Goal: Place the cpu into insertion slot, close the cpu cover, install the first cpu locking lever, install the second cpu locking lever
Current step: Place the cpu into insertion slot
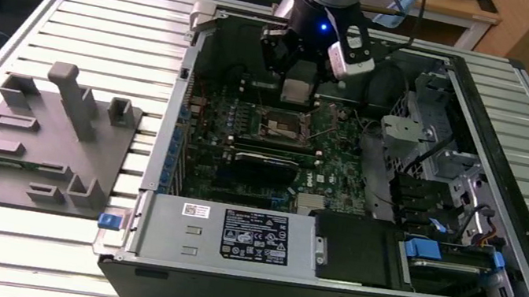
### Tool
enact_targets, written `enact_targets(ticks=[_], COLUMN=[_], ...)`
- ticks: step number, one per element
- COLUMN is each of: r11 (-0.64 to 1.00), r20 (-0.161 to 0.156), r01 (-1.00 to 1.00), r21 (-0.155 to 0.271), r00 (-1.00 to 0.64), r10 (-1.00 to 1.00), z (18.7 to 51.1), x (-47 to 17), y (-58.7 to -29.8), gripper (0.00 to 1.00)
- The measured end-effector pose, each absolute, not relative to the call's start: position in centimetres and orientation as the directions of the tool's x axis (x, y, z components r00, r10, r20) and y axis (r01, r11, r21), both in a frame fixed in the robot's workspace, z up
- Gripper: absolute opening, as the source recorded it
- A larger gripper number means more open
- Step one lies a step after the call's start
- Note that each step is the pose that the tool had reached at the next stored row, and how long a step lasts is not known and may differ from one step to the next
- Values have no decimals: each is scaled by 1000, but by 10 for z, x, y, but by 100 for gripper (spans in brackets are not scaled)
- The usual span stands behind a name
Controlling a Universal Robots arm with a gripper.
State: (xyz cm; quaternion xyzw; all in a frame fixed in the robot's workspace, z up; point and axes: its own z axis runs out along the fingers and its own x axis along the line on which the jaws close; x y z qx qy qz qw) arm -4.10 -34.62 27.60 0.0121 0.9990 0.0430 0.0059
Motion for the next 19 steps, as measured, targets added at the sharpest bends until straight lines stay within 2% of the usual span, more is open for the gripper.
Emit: enact_targets(ticks=[14, 19], r11=[996, 991], r20=[-11, -11], r01=[29, 107], r21=[86, 86], r00=[-999, -994], r10=[30, 109], z=[270, 269], x=[-41, -41], y=[-346, -346], gripper=[54, 54])
